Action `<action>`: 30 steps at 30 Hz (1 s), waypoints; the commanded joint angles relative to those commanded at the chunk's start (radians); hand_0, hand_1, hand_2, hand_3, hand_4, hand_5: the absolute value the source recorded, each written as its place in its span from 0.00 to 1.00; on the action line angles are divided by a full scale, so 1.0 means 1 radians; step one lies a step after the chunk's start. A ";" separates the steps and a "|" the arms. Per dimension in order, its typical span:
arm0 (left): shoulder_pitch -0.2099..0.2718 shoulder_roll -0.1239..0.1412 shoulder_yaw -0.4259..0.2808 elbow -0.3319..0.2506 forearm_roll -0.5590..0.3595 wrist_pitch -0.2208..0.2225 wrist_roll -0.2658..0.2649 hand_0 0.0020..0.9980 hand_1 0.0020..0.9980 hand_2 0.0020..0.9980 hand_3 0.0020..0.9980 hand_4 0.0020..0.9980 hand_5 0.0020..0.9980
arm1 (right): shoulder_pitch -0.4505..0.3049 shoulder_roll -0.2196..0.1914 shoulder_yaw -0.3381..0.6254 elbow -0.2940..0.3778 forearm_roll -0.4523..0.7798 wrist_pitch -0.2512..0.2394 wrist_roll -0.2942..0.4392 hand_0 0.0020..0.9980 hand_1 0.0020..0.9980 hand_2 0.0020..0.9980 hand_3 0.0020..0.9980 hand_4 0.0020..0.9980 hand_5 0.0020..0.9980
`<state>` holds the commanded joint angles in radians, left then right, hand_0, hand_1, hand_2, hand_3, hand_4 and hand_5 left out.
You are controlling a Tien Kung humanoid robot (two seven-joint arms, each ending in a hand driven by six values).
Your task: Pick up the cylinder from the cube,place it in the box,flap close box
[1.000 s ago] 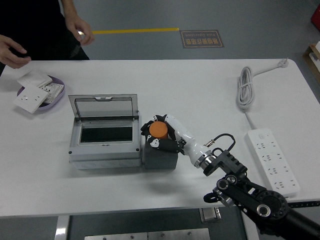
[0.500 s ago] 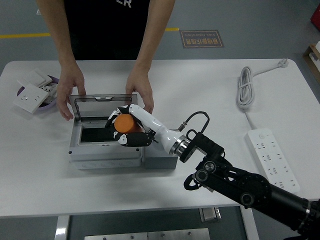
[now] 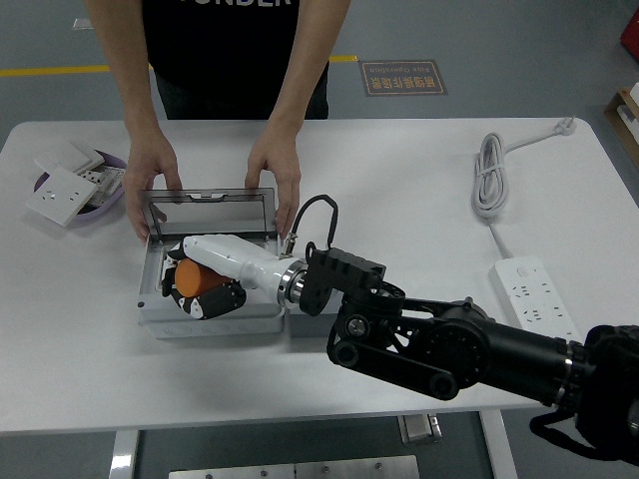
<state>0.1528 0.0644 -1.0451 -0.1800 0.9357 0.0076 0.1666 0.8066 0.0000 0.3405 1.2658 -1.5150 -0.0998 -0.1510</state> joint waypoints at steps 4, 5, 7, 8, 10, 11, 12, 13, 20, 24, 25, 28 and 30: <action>0.002 0.003 -0.003 0.000 0.000 0.001 0.001 0.92 0.85 0.86 0.95 0.00 0.00 | 0.025 0.000 -0.031 -0.014 0.013 -0.017 -0.029 0.26 0.39 0.36 0.32 0.00 0.00; 0.003 0.004 -0.005 0.000 0.001 0.001 0.001 0.92 0.85 0.86 0.95 0.00 0.00 | 0.030 0.000 -0.036 -0.017 0.014 -0.021 -0.037 0.28 0.42 0.38 0.34 0.02 0.00; 0.004 0.005 -0.007 0.000 0.003 0.001 0.002 0.92 0.85 0.86 0.95 0.00 0.00 | 0.038 0.000 -0.043 -0.022 0.016 -0.030 -0.050 0.28 0.42 0.38 0.34 0.02 0.00; 0.004 0.005 -0.008 0.000 0.004 0.001 0.003 0.92 0.85 0.86 0.95 0.00 0.00 | 0.043 0.000 -0.046 -0.025 0.018 -0.036 -0.059 0.28 0.42 0.38 0.34 0.02 0.00; 0.005 0.006 -0.009 0.000 0.006 0.001 0.003 0.92 0.85 0.86 0.95 0.00 0.00 | 0.050 0.000 -0.050 -0.029 0.020 -0.040 -0.071 0.28 0.42 0.38 0.34 0.02 0.00; 0.005 0.006 -0.010 0.000 0.006 0.001 0.004 0.92 0.85 0.86 0.95 0.00 0.00 | 0.056 0.000 -0.054 -0.032 0.025 -0.042 -0.079 0.31 0.43 0.39 0.35 0.04 0.00; 0.005 0.007 -0.011 0.000 0.008 0.001 0.004 0.92 0.85 0.86 0.95 0.00 0.00 | 0.063 0.000 -0.058 -0.035 0.033 -0.044 -0.086 0.31 0.43 0.39 0.35 0.04 0.00; 0.004 0.007 -0.011 0.000 0.009 0.001 0.004 0.92 0.85 0.86 0.95 0.00 0.00 | 0.070 0.000 -0.062 -0.038 0.043 -0.048 -0.091 0.31 0.43 0.39 0.35 0.04 0.00; 0.001 0.012 -0.010 0.000 0.014 -0.001 0.005 0.92 0.85 0.86 0.95 0.00 0.00 | 0.113 0.000 -0.077 -0.056 0.094 -0.074 -0.113 0.33 0.46 0.42 0.37 0.04 0.00; 0.000 0.016 -0.010 0.000 0.016 -0.001 0.006 0.92 0.85 0.86 0.95 0.00 0.00 | 0.127 0.000 -0.086 -0.069 0.113 -0.071 -0.116 0.56 0.56 0.54 0.47 0.00 0.00; -0.001 0.016 -0.010 0.000 0.016 -0.001 0.006 0.92 0.85 0.86 0.95 0.00 0.00 | 0.129 0.000 -0.087 -0.071 0.116 -0.069 -0.117 0.56 0.56 0.54 0.47 0.00 0.00; -0.002 0.016 -0.009 0.000 0.017 -0.001 0.006 0.92 0.85 0.86 0.95 0.00 0.00 | 0.132 0.000 -0.090 -0.077 0.120 -0.063 -0.117 0.56 0.56 0.54 0.47 0.00 0.00; -0.002 0.017 -0.009 0.000 0.018 -0.002 0.006 0.92 0.85 0.86 0.95 0.00 0.00 | 0.135 0.000 -0.091 -0.079 0.116 -0.056 -0.120 0.69 0.59 0.60 0.54 0.00 0.10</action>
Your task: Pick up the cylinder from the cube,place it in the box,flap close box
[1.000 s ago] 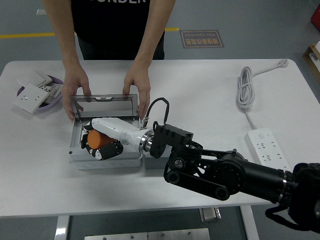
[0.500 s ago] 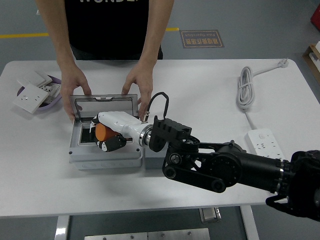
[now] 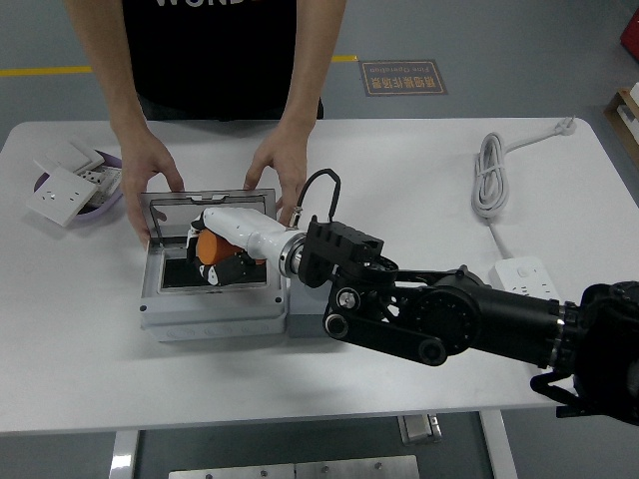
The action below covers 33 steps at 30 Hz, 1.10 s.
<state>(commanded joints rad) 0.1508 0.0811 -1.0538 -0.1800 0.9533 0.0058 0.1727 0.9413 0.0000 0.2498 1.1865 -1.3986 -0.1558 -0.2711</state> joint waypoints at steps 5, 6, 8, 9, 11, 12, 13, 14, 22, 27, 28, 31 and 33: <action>0.000 0.002 -0.001 0.000 0.003 0.000 0.000 0.92 0.85 0.86 0.95 0.00 0.00 | 0.012 0.000 -0.006 -0.005 -0.030 0.028 -0.016 0.74 0.70 0.70 0.67 0.44 0.26; 0.000 0.002 -0.002 0.000 0.004 0.000 0.000 0.92 0.85 0.86 0.95 0.00 0.00 | 0.014 0.000 -0.006 -0.006 -0.036 0.032 -0.019 0.74 0.70 0.70 0.67 0.44 0.26; 0.000 0.002 -0.002 0.000 0.004 0.000 0.000 0.92 0.85 0.86 0.95 0.00 0.00 | 0.023 0.000 -0.009 -0.008 -0.057 0.045 -0.030 0.74 0.70 0.70 0.67 0.44 0.26; 0.001 0.002 -0.002 0.000 0.004 0.000 0.000 0.92 0.85 0.86 0.95 0.00 0.00 | 0.027 0.000 -0.010 -0.008 -0.066 0.049 -0.034 0.74 0.70 0.70 0.67 0.44 0.26; 0.001 0.003 -0.003 0.000 0.006 0.000 0.000 0.92 0.85 0.86 0.95 0.00 0.00 | 0.036 0.000 -0.010 -0.008 -0.085 0.055 -0.043 0.77 0.71 0.75 0.72 0.66 0.36; 0.001 0.003 -0.003 0.000 0.007 -0.001 0.000 0.92 0.85 0.86 0.95 0.00 0.00 | 0.039 0.000 -0.010 -0.008 -0.092 0.058 -0.047 0.77 0.71 0.75 0.72 0.66 0.36; 0.001 0.003 -0.003 0.000 0.008 -0.001 0.001 0.92 0.85 0.86 0.95 0.00 0.00 | 0.042 0.000 -0.010 -0.008 -0.097 0.061 -0.050 0.77 0.71 0.75 0.72 0.66 0.36; 0.001 0.004 -0.003 0.000 0.008 -0.001 0.001 0.92 0.85 0.86 0.95 0.00 0.00 | 0.044 0.000 -0.011 -0.008 -0.102 0.063 -0.054 0.77 0.71 0.75 0.72 0.66 0.36; -0.001 0.005 0.000 0.000 0.009 -0.002 0.000 0.92 0.85 0.86 0.95 0.00 0.00 | 0.044 0.000 -0.027 -0.005 -0.110 0.082 -0.072 0.79 0.72 0.76 0.78 0.73 0.32; -0.002 0.005 0.003 0.000 0.009 -0.002 -0.001 0.92 0.85 0.86 0.95 0.00 0.00 | 0.038 0.000 -0.029 0.001 -0.103 0.086 -0.072 0.80 0.73 0.76 0.79 0.76 0.27; -0.002 0.004 0.005 0.000 0.007 -0.002 -0.001 0.92 0.85 0.86 0.95 0.00 0.00 | 0.034 0.000 -0.026 0.005 -0.096 0.086 -0.070 0.80 0.73 0.76 0.79 0.76 0.27; 0.000 0.001 0.012 0.000 0.003 -0.003 -0.003 0.92 0.85 0.86 0.95 0.00 0.00 | 0.020 0.000 -0.004 0.031 -0.054 0.085 -0.059 0.80 0.73 0.77 0.79 0.80 0.25; 0.001 -0.001 0.015 0.000 0.000 -0.003 -0.004 0.92 0.85 0.86 0.95 0.00 0.00 | 0.010 0.000 0.030 0.064 -0.012 0.085 -0.046 0.80 0.73 0.77 0.79 0.80 0.25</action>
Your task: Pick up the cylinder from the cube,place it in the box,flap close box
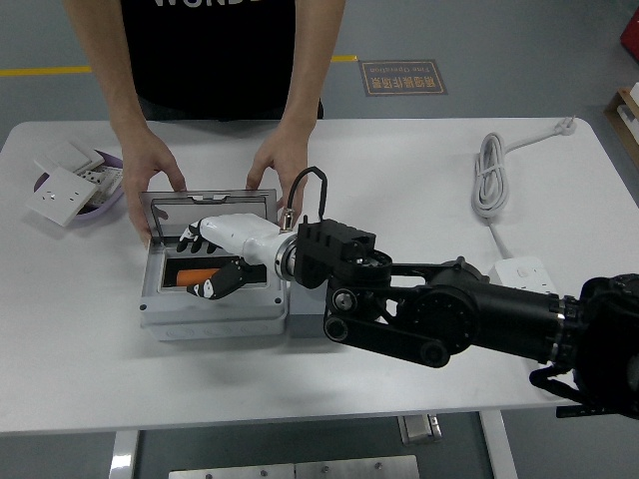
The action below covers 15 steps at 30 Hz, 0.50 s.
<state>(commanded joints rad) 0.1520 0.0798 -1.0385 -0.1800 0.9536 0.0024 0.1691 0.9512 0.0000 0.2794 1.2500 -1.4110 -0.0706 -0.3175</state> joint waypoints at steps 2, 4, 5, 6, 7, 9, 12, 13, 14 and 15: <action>0.001 -0.002 0.003 0.000 -0.002 0.000 -0.001 0.92 0.85 0.86 0.95 0.00 0.00 | -0.006 0.000 0.033 0.030 0.037 0.001 0.008 0.80 0.73 0.77 0.80 0.82 0.26; 0.002 -0.004 0.005 0.000 -0.004 -0.001 -0.001 0.92 0.85 0.86 0.95 0.00 0.00 | -0.007 0.000 0.071 0.063 0.070 0.003 0.015 0.80 0.73 0.77 0.80 0.82 0.26; 0.002 -0.005 0.005 0.000 -0.004 -0.001 -0.001 0.92 0.85 0.86 0.95 0.00 0.00 | -0.006 0.000 0.087 0.074 0.081 0.004 0.017 0.80 0.73 0.77 0.80 0.82 0.26; 0.002 -0.005 0.005 0.000 -0.003 -0.001 -0.001 0.92 0.85 0.86 0.95 0.00 0.00 | -0.003 0.000 0.104 0.085 0.091 0.005 0.020 0.80 0.73 0.77 0.80 0.82 0.26; 0.002 -0.005 0.005 0.000 -0.002 -0.001 -0.001 0.92 0.85 0.86 0.95 0.00 0.00 | 0.001 0.000 0.123 0.091 0.097 0.005 0.022 0.80 0.73 0.77 0.80 0.82 0.26; 0.001 -0.005 0.003 0.000 0.001 -0.001 -0.001 0.92 0.85 0.86 0.95 0.00 0.00 | 0.009 -0.002 0.147 0.094 0.103 0.004 0.026 0.80 0.72 0.76 0.78 0.81 0.27; -0.002 -0.003 0.002 0.000 0.004 -0.001 -0.001 0.92 0.85 0.86 0.95 0.00 0.00 | 0.027 -0.005 0.174 0.059 0.109 -0.006 0.043 0.80 0.72 0.76 0.78 0.81 0.27; -0.002 -0.003 0.001 0.000 0.005 -0.001 -0.001 0.92 0.85 0.86 0.95 0.00 0.00 | 0.030 -0.005 0.178 0.046 0.109 -0.009 0.048 0.79 0.72 0.75 0.77 0.80 0.28; -0.003 -0.003 0.002 0.000 0.005 -0.001 -0.001 0.92 0.85 0.86 0.95 0.00 0.00 | 0.034 -0.005 0.181 0.029 0.110 -0.013 0.055 0.79 0.72 0.75 0.77 0.80 0.28; -0.004 -0.003 0.002 0.000 0.005 -0.002 -0.001 0.92 0.85 0.86 0.95 0.00 0.00 | 0.036 -0.004 0.184 0.011 0.112 -0.017 0.063 0.79 0.72 0.75 0.77 0.80 0.28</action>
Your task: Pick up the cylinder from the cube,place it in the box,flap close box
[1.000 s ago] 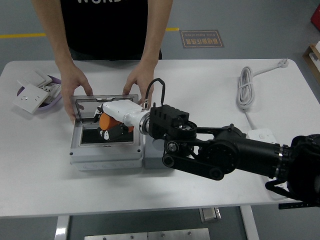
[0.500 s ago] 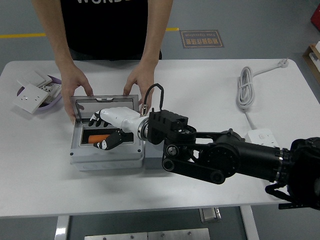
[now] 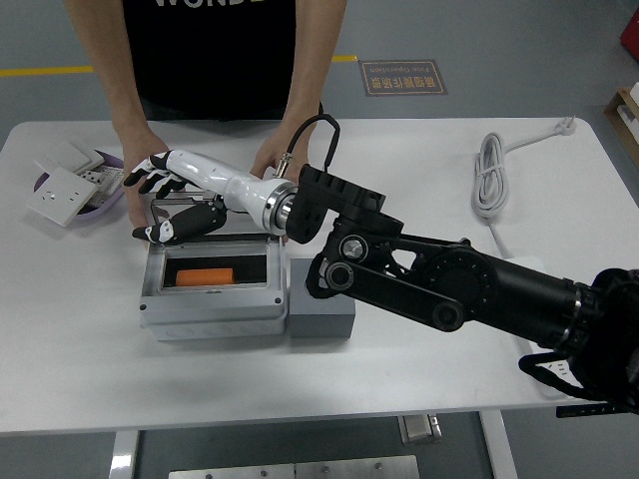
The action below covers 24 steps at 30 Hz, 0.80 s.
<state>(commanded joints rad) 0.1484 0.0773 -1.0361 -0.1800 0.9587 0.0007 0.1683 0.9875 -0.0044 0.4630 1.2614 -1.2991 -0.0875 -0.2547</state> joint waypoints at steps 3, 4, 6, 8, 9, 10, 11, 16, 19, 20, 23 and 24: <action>-0.002 0.000 0.002 0.000 0.000 -0.001 0.000 0.92 0.85 0.86 0.95 0.00 0.00 | 0.006 0.001 0.005 -0.053 0.005 -0.010 0.024 0.79 0.72 0.75 0.77 0.80 0.28; -0.002 0.000 0.003 0.000 0.000 -0.001 0.000 0.92 0.85 0.86 0.95 0.00 0.00 | 0.008 0.002 0.005 -0.073 0.009 -0.013 0.034 0.79 0.72 0.75 0.77 0.80 0.28; -0.003 0.000 0.005 0.000 -0.001 -0.001 0.000 0.92 0.85 0.86 0.95 0.00 0.00 | 0.010 0.003 0.004 -0.111 0.014 -0.017 0.050 0.79 0.71 0.74 0.77 0.79 0.28; -0.004 0.001 0.007 0.000 -0.002 -0.001 -0.001 0.92 0.85 0.86 0.95 0.00 0.00 | 0.009 0.004 0.000 -0.136 0.019 -0.019 0.060 0.79 0.71 0.74 0.77 0.79 0.28; -0.005 0.001 0.008 0.000 -0.002 -0.002 -0.001 0.92 0.85 0.86 0.95 0.00 0.00 | 0.007 0.003 -0.002 -0.145 0.021 -0.020 0.063 0.79 0.71 0.74 0.77 0.79 0.28; -0.005 0.001 0.009 0.000 -0.003 -0.002 -0.001 0.92 0.85 0.86 0.95 0.00 0.00 | 0.004 0.002 -0.006 -0.152 0.023 -0.021 0.065 0.79 0.71 0.74 0.77 0.79 0.28; -0.005 0.001 0.009 0.000 -0.003 -0.002 -0.001 0.92 0.85 0.86 0.95 0.00 0.00 | 0.000 -0.001 -0.010 -0.155 0.024 -0.021 0.066 0.79 0.71 0.73 0.76 0.78 0.27; -0.004 -0.001 0.010 0.000 -0.004 -0.002 -0.002 0.92 0.85 0.86 0.95 0.00 0.00 | -0.024 -0.021 -0.038 -0.136 0.021 -0.018 0.061 0.79 0.71 0.73 0.76 0.78 0.27; -0.003 -0.002 0.010 0.000 -0.005 -0.002 -0.002 0.92 0.85 0.86 0.95 0.00 0.00 | -0.037 -0.039 -0.053 -0.108 0.014 -0.016 0.056 0.79 0.71 0.73 0.76 0.78 0.27; -0.003 -0.002 0.010 0.000 -0.005 -0.002 -0.003 0.92 0.85 0.86 0.95 0.00 0.00 | -0.041 -0.045 -0.056 -0.098 0.012 -0.015 0.055 0.79 0.71 0.73 0.76 0.78 0.27; -0.004 -0.003 0.010 0.000 -0.007 -0.001 -0.004 0.92 0.85 0.86 0.95 0.00 0.00 | -0.051 -0.070 -0.064 -0.060 0.003 -0.016 0.048 0.79 0.71 0.73 0.76 0.78 0.28; -0.005 -0.003 0.011 0.000 -0.008 -0.001 -0.004 0.92 0.85 0.86 0.95 0.00 0.00 | -0.053 -0.076 -0.066 -0.051 0.001 -0.016 0.046 0.79 0.71 0.73 0.76 0.78 0.28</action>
<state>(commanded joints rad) 0.1438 0.0743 -1.0256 -0.1800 0.9509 -0.0005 0.1640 0.9342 -0.0803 0.3973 1.2105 -1.2979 -0.1035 -0.2088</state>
